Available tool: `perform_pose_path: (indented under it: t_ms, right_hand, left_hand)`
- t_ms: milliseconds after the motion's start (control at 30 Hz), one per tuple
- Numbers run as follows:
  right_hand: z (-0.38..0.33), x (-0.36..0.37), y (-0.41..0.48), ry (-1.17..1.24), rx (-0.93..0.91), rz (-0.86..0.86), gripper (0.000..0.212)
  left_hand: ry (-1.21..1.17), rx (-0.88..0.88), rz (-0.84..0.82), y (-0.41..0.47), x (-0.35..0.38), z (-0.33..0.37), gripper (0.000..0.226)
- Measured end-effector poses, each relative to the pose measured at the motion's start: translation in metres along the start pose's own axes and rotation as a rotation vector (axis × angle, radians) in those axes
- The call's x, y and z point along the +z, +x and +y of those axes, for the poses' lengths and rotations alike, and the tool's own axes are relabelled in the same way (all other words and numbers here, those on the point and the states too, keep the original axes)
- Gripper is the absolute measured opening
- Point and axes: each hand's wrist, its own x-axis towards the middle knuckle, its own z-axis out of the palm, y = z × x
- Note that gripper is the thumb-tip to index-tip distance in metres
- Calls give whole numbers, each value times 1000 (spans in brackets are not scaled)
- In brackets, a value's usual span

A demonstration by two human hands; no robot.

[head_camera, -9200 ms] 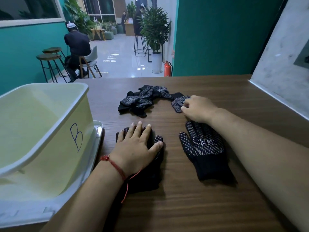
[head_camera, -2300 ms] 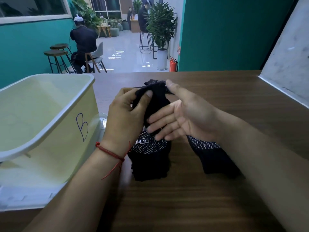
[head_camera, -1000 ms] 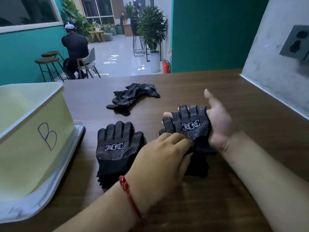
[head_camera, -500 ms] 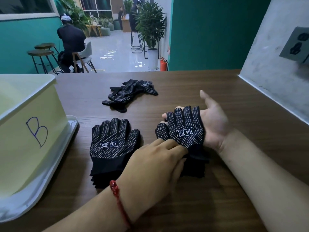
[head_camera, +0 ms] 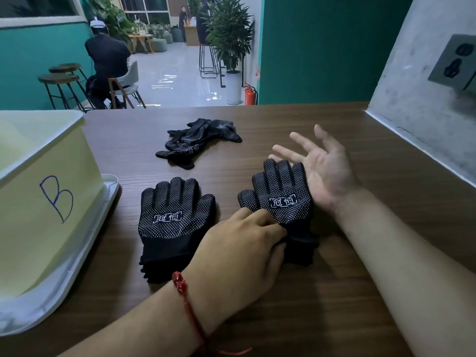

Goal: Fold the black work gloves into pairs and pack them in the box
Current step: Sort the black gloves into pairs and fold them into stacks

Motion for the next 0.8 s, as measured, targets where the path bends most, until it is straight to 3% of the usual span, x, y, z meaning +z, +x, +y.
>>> perform_pose_path:
  t_ms: [200, 267, 333, 400, 500, 600, 700, 800]
  right_hand:
    - [6, 0, 6, -126, -104, 72, 49]
    - [10, 0, 7, -361, -277, 165, 37]
    - [10, -4, 5, -752, -518, 298, 33]
    - [6, -1, -1, -1053, -612, 309, 31]
    - [5, 21, -20, -1403, -432, 127, 34]
    - [21, 38, -37, -1727, -204, -77, 64]
    - [37, 39, -42, -1906, -58, -135, 85]
    - [42, 39, -41, -1942, -17, -147, 89]
  left_hand:
    - [16, 5, 12, 0, 1, 0, 32]
    - [19, -4, -1, -1, 0, 1, 33]
    - [15, -25, -30, -2, -4, 4, 43]
    - [3, -55, -60, -4, -10, 7, 59]
    - [-56, -67, -41, -1, -17, 7, 61]
    - [-122, -100, 51, 3, -21, -11, 46]
    - [-124, -209, 151, 11, -28, -42, 44]
    - [-96, -364, 225, 19, -33, -75, 43]
